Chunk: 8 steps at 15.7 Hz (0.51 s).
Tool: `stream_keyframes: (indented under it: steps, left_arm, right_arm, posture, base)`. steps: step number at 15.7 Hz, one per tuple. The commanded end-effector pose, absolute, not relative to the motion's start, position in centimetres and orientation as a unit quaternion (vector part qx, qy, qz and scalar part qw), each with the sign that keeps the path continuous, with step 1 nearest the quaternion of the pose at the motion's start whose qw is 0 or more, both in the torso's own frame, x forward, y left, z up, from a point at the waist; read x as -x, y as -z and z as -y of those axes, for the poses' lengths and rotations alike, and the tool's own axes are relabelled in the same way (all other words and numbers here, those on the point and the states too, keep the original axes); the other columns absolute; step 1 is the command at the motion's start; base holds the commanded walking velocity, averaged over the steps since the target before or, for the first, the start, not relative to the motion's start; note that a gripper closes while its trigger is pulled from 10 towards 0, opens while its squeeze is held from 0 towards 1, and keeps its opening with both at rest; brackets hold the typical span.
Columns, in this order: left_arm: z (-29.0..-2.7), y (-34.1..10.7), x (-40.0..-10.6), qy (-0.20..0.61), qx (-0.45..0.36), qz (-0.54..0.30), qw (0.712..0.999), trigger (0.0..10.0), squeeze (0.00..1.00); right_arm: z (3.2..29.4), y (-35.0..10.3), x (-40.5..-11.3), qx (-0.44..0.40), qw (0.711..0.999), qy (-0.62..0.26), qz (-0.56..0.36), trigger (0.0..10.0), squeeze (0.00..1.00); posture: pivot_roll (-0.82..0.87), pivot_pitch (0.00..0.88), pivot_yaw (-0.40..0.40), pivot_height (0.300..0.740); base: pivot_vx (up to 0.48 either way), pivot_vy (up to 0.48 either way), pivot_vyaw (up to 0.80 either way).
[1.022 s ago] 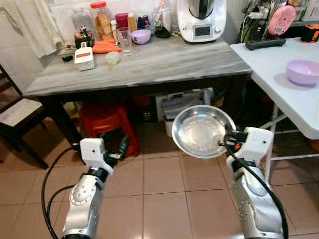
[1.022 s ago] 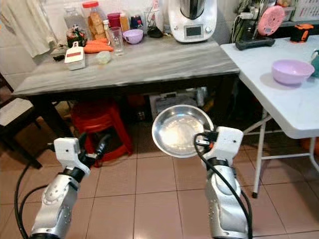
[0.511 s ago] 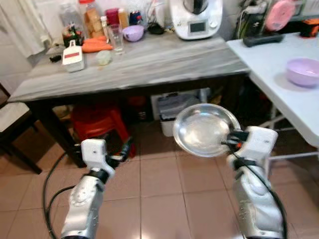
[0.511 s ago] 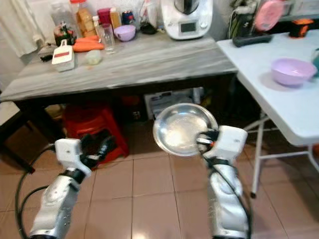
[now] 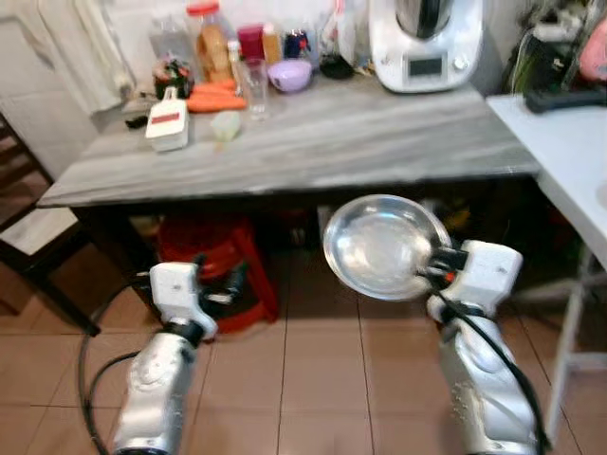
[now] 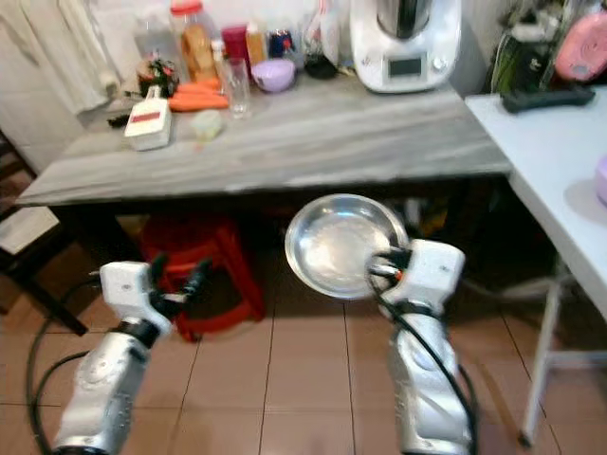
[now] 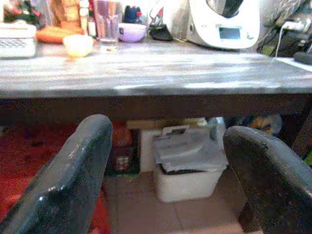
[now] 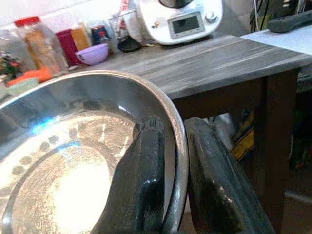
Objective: Setting the table
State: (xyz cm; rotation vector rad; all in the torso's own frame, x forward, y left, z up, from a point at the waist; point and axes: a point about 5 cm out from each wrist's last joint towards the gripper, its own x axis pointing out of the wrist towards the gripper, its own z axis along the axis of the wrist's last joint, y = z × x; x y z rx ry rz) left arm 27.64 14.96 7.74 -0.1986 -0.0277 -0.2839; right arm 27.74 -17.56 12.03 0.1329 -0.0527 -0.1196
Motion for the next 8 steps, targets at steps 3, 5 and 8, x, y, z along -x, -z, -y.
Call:
stream_keyframes:
  steps: [3, 5, 8]
  left_arm:
    - [-15.77, -8.09, -27.8, 0.139, 0.087, 0.016, 0.986, 10.0, 0.0]
    - [-15.68, -8.07, -27.84, 0.14, 0.088, 0.016, 0.986, 10.0, 0.0]
    - [-15.53, -8.08, -27.9, 0.143, 0.09, 0.016, 0.986, 10.0, 0.0]
  right_arm:
    - [16.9, -12.88, -28.02, -0.076, 0.995, 0.053, 0.045, 10.0, 0.0]
    - [16.96, -12.93, -28.06, -0.074, 0.995, 0.052, 0.046, 10.0, 0.0]
    - [16.94, -13.02, -28.11, -0.073, 0.995, 0.05, 0.048, 10.0, 0.0]
  posture:
    - [-0.06, 0.0, 0.113, 0.74]
    - [-0.06, 0.0, 0.113, 0.74]
    - [-0.06, 0.0, 0.112, 0.74]
  base:
    - [0.445, 0.0, 0.14]
    - [0.454, 0.0, 0.0]
    - [0.454, 0.0, 0.34]
